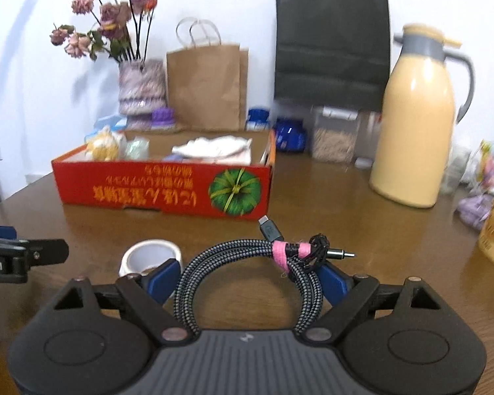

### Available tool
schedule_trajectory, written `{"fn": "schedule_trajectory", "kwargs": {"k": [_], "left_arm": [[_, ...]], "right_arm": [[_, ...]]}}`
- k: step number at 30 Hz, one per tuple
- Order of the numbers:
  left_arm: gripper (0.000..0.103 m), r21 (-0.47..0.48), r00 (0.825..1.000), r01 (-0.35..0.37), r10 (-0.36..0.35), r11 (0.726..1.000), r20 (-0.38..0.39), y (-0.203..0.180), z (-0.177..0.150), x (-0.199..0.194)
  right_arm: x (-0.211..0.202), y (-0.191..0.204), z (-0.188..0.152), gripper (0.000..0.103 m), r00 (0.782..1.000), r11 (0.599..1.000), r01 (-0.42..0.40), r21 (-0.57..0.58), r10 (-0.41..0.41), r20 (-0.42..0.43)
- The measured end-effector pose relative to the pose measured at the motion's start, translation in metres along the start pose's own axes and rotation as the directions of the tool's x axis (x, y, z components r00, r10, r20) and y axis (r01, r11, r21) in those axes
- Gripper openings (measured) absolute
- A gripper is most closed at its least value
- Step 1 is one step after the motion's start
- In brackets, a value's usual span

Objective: Flip cup upright
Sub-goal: 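Lift the cable with the right tool while the left tool approaches the white tape roll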

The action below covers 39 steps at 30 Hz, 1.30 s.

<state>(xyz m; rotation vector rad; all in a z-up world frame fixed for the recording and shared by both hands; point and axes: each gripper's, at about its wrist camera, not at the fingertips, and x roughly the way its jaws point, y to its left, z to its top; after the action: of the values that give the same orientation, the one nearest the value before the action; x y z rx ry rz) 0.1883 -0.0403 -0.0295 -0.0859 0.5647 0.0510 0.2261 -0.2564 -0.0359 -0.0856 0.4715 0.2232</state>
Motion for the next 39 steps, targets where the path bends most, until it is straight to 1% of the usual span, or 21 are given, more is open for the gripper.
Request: {"fn": "schedule_trajectory", "kwargs": {"k": [3, 5, 9, 13, 22, 29, 34, 37, 39], "left_arm": [[0.103, 0.017, 1.000, -0.004, 0.005, 1.000, -0.007, -0.006, 0.001, 0.002], [0.103, 0.024, 1.000, 0.002, -0.002, 1.000, -0.010, -0.011, 0.003, 0.003], [0.103, 0.035, 0.999, 0.053, -0.053, 0.998, -0.008, -0.026, 0.007, 0.005], [0.103, 0.082, 0.998, 0.058, -0.058, 0.995, -0.011, -0.047, 0.008, 0.012], [0.103, 0.105, 0.998, 0.049, -0.045, 0.993, -0.047, -0.073, 0.009, 0.036], [0.103, 0.111, 0.998, 0.044, -0.040, 0.993, -0.038, -0.086, 0.013, 0.047], [0.103, 0.109, 0.998, 0.064, -0.061, 0.992, -0.029, -0.095, 0.014, 0.049], [0.103, 0.102, 0.997, 0.078, -0.077, 0.992, -0.012, -0.094, 0.015, 0.047], [0.103, 0.103, 0.995, 0.095, -0.094, 0.990, -0.017, -0.096, 0.015, 0.048]], "right_arm": [[-0.006, -0.002, 0.002, 0.088, 0.998, 0.999, 0.040, -0.009, -0.040, 0.049], [-0.009, -0.007, 0.004, 0.088, 0.997, 0.999, 0.039, 0.009, -0.040, 0.067], [-0.015, -0.022, 0.008, 0.088, 0.994, 0.997, 0.041, 0.058, -0.047, 0.096], [-0.017, -0.033, 0.010, 0.088, 0.992, 0.996, 0.045, 0.078, -0.054, 0.117], [-0.014, -0.052, 0.010, 0.088, 0.990, 0.997, 0.047, 0.054, -0.054, 0.128], [-0.011, -0.065, 0.010, 0.088, 0.990, 0.997, 0.055, 0.060, -0.063, 0.127], [-0.012, -0.064, 0.009, 0.088, 0.989, 0.997, 0.058, 0.060, -0.066, 0.131], [-0.012, -0.067, 0.009, 0.088, 0.988, 0.994, 0.070, 0.080, -0.080, 0.131], [-0.013, -0.069, 0.009, 0.088, 0.987, 0.992, 0.076, 0.095, -0.089, 0.134]]}}
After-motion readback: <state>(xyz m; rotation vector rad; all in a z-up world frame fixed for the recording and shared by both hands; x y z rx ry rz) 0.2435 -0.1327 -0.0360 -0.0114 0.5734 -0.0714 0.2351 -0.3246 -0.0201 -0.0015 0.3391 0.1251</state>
